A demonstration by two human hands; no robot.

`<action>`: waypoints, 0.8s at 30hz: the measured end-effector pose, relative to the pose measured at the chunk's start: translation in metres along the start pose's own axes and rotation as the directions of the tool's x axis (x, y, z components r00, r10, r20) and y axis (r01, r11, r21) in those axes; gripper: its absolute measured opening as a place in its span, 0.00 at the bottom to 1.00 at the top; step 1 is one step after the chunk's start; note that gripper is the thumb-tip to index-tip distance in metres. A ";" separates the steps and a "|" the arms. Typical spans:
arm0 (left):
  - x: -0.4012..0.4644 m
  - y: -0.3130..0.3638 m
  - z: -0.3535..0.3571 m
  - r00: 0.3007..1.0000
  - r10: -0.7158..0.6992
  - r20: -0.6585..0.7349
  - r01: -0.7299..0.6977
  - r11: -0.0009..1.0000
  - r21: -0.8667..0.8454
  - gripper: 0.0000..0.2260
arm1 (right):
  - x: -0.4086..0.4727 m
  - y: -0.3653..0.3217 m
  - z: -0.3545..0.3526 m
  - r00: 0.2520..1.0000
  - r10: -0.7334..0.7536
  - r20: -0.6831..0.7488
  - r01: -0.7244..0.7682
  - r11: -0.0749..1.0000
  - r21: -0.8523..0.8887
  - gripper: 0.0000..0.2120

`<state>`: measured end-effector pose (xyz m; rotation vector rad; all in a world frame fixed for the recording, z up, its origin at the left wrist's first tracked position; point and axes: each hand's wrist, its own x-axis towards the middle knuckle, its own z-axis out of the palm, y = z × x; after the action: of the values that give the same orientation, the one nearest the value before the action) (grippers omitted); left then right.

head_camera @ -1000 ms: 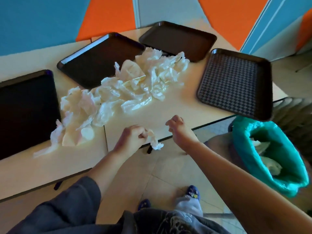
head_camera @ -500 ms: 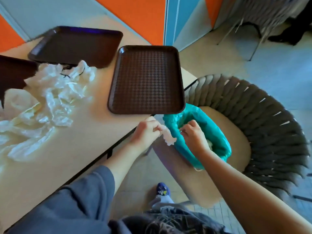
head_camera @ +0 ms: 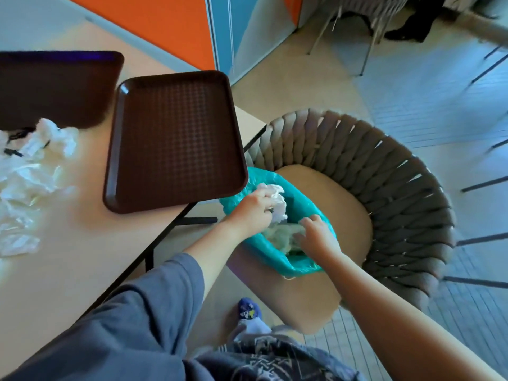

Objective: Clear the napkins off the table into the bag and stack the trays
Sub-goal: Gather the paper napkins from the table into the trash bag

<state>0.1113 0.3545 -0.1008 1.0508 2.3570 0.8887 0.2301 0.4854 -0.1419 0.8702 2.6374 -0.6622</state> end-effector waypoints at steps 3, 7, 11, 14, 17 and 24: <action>0.000 -0.007 0.005 0.998 -0.044 0.051 0.044 0.999 0.007 0.17 | 0.001 0.002 -0.003 0.996 0.044 -0.078 -0.045 0.999 -0.010 0.11; -0.011 -0.013 -0.002 0.999 -0.040 -0.006 0.040 0.999 0.035 0.18 | 0.005 -0.006 -0.004 0.988 0.023 -0.155 -0.028 0.999 -0.027 0.11; -0.037 -0.022 -0.027 0.986 0.041 -0.164 -0.026 0.995 0.097 0.15 | 0.008 -0.035 -0.003 0.958 -0.112 -0.262 0.096 0.993 -0.074 0.11; -0.067 -0.028 -0.053 0.946 0.100 -0.309 -0.061 0.989 0.131 0.11 | 0.007 -0.075 -0.009 0.911 -0.218 -0.349 0.200 0.976 -0.088 0.14; -0.099 -0.038 -0.081 0.891 0.111 -0.440 -0.045 0.987 0.157 0.09 | 0.001 -0.118 -0.014 0.852 -0.324 -0.412 0.323 0.943 -0.073 0.15; -0.204 -0.088 -0.141 0.716 -0.028 -0.698 0.140 0.985 0.104 0.07 | -0.036 -0.240 0.020 0.701 -0.632 -0.331 0.662 0.749 -0.028 0.13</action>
<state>0.1133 0.0989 -0.0398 0.7108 3.1059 1.2557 0.1125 0.2867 -0.0640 0.0020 3.2520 -0.8645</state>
